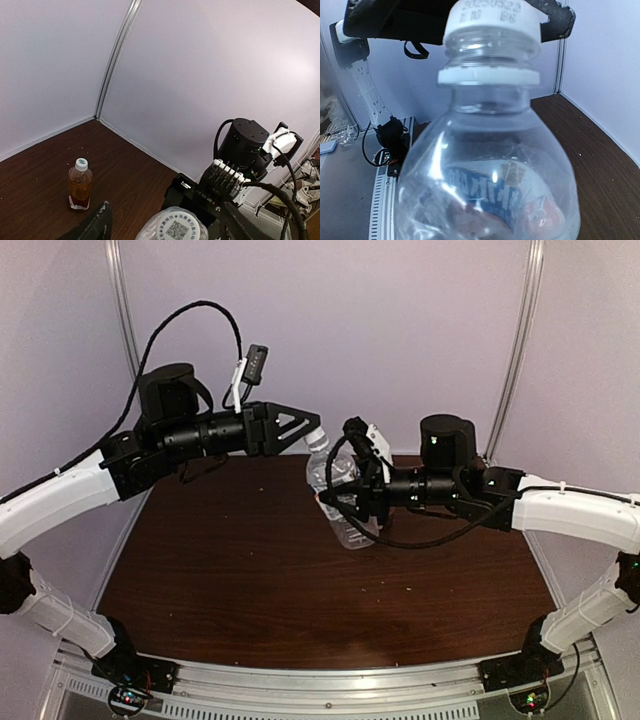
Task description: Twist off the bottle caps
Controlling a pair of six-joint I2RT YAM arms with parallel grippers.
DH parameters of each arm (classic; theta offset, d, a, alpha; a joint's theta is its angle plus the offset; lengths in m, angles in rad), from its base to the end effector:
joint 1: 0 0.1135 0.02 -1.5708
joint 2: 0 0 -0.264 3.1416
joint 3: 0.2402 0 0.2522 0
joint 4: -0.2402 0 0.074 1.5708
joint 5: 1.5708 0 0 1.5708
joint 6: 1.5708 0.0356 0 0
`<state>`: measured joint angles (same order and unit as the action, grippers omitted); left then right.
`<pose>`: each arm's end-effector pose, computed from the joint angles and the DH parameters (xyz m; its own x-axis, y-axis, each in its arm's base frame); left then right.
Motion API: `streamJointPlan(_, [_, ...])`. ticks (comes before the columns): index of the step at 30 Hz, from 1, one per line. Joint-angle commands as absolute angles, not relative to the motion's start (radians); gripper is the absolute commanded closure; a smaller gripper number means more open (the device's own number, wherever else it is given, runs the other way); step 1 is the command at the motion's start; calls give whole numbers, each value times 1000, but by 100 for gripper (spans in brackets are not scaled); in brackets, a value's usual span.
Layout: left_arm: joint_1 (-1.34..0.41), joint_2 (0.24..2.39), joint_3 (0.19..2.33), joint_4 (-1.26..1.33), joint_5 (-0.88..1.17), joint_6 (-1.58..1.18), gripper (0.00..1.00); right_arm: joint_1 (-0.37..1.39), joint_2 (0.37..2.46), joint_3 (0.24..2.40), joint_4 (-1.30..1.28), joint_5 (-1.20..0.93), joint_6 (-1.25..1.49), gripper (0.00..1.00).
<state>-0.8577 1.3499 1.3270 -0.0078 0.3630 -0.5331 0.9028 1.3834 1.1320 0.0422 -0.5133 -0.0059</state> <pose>0.1969 -0.2470 0.4222 -0.4946 -0.1544 -0.8553 0.7987 0.3073 -0.5173 0.1880 0.2665 0.3482 -0.1229 -0.1640 -0.9788 -0.9822 0.1615 0.0962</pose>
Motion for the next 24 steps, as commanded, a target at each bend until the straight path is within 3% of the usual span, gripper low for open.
streamJointPlan(1, [-801, 1302, 1304, 80, 543, -483, 21, 899, 1347, 1123, 65, -661, -36, 59])
streamJointPlan(7, [-785, 1297, 1307, 90, 800, -390, 12, 899, 1359, 1131, 68, -799, -34, 59])
streamJointPlan(14, [-785, 1307, 1307, 106, 919, -323, 9, 899, 1378, 1152, 74, -886, -14, 59])
streamJointPlan(24, [-784, 1377, 1315, 150, 997, -332, 22, 899, 1379, 1157, 81, -909, -3, 59])
